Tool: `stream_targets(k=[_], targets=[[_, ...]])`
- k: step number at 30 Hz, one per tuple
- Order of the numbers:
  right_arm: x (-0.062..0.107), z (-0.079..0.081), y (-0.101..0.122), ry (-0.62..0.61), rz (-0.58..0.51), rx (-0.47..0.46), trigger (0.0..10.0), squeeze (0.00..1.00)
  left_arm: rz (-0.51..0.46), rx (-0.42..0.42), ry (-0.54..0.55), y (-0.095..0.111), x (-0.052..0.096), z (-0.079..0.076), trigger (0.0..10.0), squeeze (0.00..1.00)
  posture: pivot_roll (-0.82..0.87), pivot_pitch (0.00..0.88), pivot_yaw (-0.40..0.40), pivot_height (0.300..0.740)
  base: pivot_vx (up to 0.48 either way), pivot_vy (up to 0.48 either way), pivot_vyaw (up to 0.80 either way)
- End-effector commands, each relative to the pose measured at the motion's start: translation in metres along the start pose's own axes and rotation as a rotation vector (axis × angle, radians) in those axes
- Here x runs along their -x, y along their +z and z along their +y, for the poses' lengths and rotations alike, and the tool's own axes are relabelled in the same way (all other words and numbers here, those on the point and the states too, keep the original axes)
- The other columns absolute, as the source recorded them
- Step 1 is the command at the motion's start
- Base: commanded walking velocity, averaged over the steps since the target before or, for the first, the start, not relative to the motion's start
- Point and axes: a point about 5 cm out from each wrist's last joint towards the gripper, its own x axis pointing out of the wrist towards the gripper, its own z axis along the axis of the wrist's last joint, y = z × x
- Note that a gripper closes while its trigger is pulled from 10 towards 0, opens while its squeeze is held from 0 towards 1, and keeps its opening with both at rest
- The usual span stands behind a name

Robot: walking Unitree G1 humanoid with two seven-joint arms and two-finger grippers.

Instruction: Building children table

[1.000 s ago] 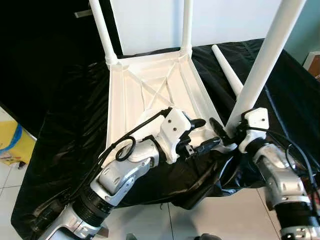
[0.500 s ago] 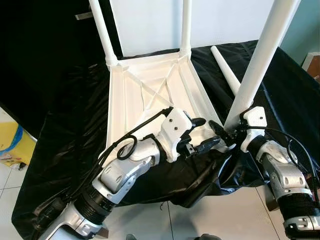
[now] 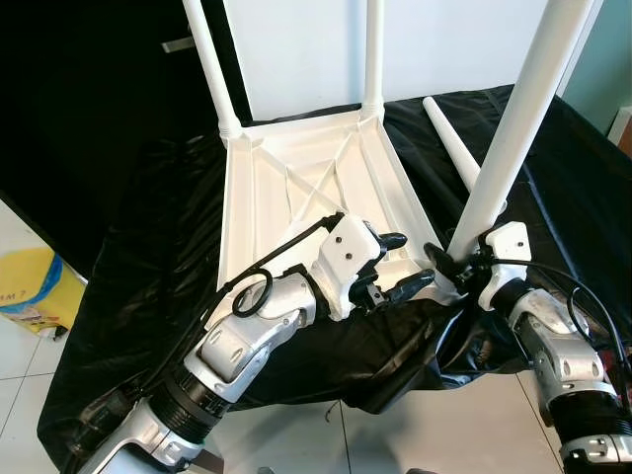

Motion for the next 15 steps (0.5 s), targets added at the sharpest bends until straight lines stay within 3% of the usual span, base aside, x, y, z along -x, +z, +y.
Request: stream_targets(k=[1, 6, 15], targets=[[0.003, 0.008, -0.014, -0.005, 0.047, -0.036, 10.0, 0.00, -0.006, -0.029, -0.122, 0.003, 0.000, -0.002, 10.0, 0.00, -0.14, 0.000, 0.098, 0.740, 0.000, 0.000, 0.00], [0.005, 0.006, -0.019, -0.108, 0.082, -0.019, 10.0, 0.00, -0.010, -0.029, -0.113, 0.002, 0.000, -0.002, 10.0, 0.00, -0.15, 0.000, 0.097, 0.740, 0.000, 0.000, 0.00], [0.003, 0.021, -0.020, -0.242, 0.104, -0.081, 10.0, 0.00, -0.018, -0.023, -0.098, 0.000, -0.003, -0.004, 10.0, 0.00, -0.16, 0.001, 0.077, 0.740, 0.000, 0.000, 0.00]])
